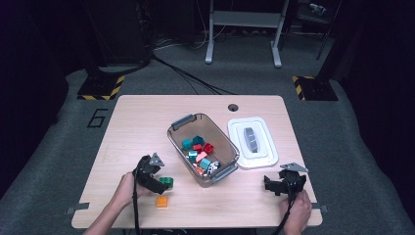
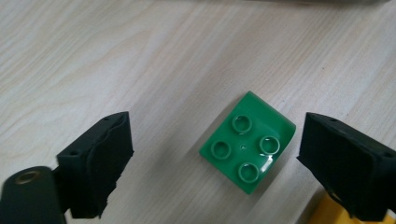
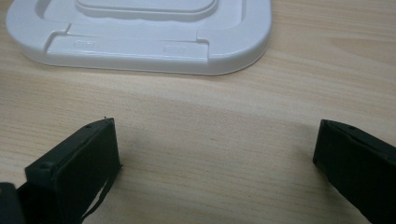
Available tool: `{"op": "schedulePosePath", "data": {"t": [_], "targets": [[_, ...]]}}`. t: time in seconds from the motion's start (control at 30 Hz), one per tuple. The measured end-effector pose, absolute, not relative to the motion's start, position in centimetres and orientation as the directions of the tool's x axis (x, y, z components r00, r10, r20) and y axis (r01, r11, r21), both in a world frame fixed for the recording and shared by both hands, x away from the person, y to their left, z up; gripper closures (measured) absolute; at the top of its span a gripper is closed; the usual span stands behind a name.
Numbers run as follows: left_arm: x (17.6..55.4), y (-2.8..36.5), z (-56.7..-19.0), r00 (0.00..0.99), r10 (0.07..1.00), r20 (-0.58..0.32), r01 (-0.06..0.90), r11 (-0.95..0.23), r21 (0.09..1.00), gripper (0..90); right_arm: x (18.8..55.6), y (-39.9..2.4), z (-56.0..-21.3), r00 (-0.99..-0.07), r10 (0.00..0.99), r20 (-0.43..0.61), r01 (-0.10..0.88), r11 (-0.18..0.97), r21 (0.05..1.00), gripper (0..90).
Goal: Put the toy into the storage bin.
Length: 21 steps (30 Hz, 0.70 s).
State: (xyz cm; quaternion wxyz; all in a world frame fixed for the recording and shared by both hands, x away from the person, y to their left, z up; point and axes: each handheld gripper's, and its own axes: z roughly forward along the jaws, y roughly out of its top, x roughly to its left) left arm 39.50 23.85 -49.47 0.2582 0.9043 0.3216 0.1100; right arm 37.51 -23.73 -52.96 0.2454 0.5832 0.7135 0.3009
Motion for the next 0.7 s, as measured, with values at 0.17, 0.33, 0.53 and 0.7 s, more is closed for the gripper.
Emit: {"op": "schedulePosePath", "data": {"t": [0.17, 0.33, 0.53, 0.7], "targets": [[39.29, 23.24, -49.82, 0.805, 0.592, 0.039, 0.482, -0.691, 0.539, 29.9, 37.50, -23.73, -52.95, -0.198, 0.980, 0.001, 0.686, 0.138, 0.715, 0.0], [39.26, 22.96, -50.02, 0.827, 0.559, 0.056, 0.451, -0.720, 0.527, 46.4, 37.52, -23.75, -52.96, -0.200, 0.980, 0.000, 0.684, 0.139, 0.716, 0.0], [39.17, 23.14, -49.87, 0.828, 0.557, 0.068, 0.439, -0.720, 0.537, 58.6, 37.52, -23.75, -52.96, -0.200, 0.980, 0.000, 0.684, 0.140, 0.716, 0.0], [39.26, 23.62, -49.63, 0.816, 0.575, 0.066, 0.451, -0.703, 0.549, 58.8, 37.52, -23.75, -52.96, -0.200, 0.980, 0.000, 0.684, 0.140, 0.716, 0.0]]}}
